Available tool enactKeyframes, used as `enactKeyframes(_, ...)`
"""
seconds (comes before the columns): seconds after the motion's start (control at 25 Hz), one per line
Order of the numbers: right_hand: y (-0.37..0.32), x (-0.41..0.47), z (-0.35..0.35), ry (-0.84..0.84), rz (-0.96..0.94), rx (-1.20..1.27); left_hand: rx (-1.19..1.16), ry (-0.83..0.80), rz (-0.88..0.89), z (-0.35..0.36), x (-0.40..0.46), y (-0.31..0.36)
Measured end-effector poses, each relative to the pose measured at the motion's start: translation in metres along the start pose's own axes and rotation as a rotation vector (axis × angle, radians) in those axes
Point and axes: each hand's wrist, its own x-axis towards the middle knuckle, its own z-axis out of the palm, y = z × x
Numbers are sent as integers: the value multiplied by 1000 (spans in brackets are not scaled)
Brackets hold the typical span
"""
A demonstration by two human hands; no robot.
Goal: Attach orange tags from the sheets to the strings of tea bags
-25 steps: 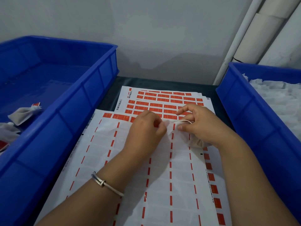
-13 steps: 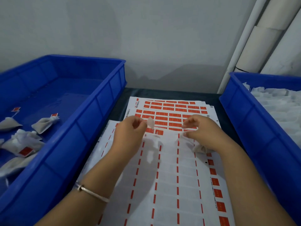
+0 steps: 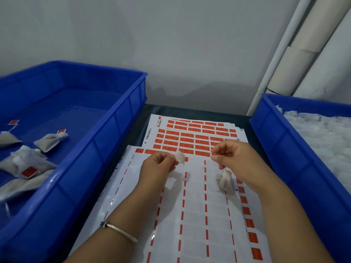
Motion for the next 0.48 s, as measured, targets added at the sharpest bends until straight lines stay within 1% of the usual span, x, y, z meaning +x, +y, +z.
enactKeyframes(0.08,-6,-3,3,-40,-24,49,-74,-46,-35,-3,1,0)
enactKeyframes(0.2,-11,-5,3,-115,-40,77,-103,-107,-63,-7,3,-1)
enactKeyframes(0.36,-16,-4,2,-134,-19,45,-127,-130,-75,-6,3,1)
enactKeyframes(0.48,-18,-3,4,-167,-30,78,-127,-161,-86,-6,2,1)
